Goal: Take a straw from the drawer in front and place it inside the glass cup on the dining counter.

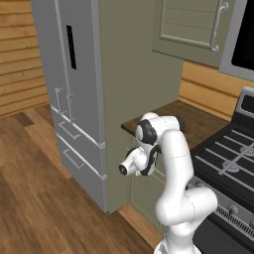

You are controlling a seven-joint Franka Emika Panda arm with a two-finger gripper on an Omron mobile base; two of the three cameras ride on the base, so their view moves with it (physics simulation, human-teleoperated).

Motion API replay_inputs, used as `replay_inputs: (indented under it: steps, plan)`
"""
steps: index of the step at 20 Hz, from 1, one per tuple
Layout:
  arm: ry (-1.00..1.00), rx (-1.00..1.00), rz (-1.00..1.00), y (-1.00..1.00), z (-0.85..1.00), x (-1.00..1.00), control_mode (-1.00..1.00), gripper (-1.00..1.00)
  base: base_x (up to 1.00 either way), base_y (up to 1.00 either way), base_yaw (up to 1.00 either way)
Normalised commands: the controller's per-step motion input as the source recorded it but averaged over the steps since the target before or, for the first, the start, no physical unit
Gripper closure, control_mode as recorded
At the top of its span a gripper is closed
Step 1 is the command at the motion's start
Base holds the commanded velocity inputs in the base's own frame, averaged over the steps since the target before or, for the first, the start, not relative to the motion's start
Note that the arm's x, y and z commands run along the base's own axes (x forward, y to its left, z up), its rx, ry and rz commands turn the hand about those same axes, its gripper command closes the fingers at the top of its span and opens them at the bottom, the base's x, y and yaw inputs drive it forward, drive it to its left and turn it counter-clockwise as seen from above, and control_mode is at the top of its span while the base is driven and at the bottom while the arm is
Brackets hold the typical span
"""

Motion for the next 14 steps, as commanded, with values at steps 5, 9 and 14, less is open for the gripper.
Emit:
replay_inputs:
  steps: [5,9,14]
  plan:
    - [-0.01,0.00,0.01,-0.01,0.00,-0.09,-1.00,1.00,0.00,0.00,0.00]
    - [-0.01,0.01,0.00,0.24,0.00,-0.35,-1.00,1.00,0.00,0.00,0.00]
    - [0.00,0.02,0.00,0.65,0.00,-0.55,-1.00,1.00,0.00,0.00,0.00]
